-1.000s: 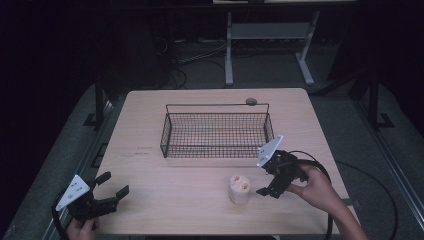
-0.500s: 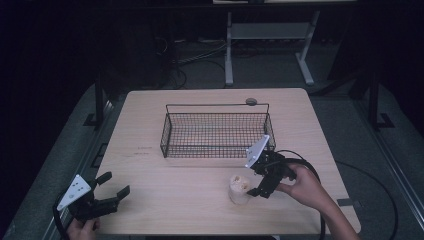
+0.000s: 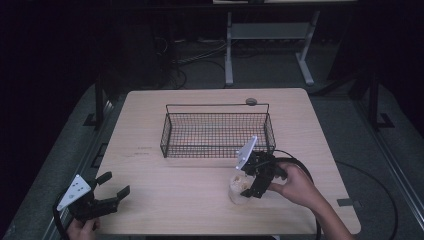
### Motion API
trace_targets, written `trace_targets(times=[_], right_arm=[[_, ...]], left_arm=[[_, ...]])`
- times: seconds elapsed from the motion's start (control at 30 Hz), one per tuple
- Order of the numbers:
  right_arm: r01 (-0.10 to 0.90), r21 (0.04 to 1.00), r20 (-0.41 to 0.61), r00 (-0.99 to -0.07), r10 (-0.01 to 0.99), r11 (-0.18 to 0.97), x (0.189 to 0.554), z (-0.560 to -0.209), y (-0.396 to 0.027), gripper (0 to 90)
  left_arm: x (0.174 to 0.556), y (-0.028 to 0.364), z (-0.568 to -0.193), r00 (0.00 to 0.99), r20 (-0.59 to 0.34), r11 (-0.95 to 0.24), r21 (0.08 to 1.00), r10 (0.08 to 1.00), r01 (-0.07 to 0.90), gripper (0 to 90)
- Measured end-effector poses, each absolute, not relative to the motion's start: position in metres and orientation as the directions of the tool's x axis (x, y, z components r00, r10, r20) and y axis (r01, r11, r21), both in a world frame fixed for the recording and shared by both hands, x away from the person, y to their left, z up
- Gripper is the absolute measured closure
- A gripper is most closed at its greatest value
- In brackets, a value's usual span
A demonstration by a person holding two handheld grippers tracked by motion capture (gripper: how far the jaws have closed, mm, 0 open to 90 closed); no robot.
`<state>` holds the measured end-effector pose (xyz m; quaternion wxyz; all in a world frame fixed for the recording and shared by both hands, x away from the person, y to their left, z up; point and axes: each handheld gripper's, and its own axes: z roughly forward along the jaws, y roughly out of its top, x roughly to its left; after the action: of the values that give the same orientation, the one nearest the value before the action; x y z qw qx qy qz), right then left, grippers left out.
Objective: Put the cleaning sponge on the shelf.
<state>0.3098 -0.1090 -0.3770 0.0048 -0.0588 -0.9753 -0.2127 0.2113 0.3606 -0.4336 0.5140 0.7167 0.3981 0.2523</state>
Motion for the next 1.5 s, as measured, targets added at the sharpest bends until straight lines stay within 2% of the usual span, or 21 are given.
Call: trace_targets(times=[0.4,0.47,0.73,1.17,1.5], right_arm=[[0.105,0.374,0.056,-0.994,0.09,0.921,0.313,-0.386,-0.096,23.5],[0.103,0.369,0.058,-0.994,0.087,0.924,0.313,-0.387,-0.096,28.0],[0.102,0.373,0.057,-0.995,0.088,0.922,0.312,-0.385,-0.098,29.3],[0.108,0.425,0.037,-0.994,0.102,0.899,0.319,-0.363,-0.102,29.5],[0.099,0.418,0.003,-0.994,0.108,0.903,0.324,-0.342,-0.099,29.5]], left_arm=[[0.211,0.364,-0.433,0.554,-0.052,-0.146,0.941,0.831,0.307,14.0],[0.211,0.364,-0.433,0.552,-0.058,-0.14,0.941,0.832,0.309,14.0],[0.212,0.362,-0.434,0.559,-0.056,-0.146,0.94,0.828,0.31,13.9],[0.212,0.362,-0.434,0.558,-0.052,-0.151,0.938,0.828,0.312,13.9],[0.212,0.362,-0.434,0.558,-0.053,-0.151,0.937,0.828,0.314,13.9]])
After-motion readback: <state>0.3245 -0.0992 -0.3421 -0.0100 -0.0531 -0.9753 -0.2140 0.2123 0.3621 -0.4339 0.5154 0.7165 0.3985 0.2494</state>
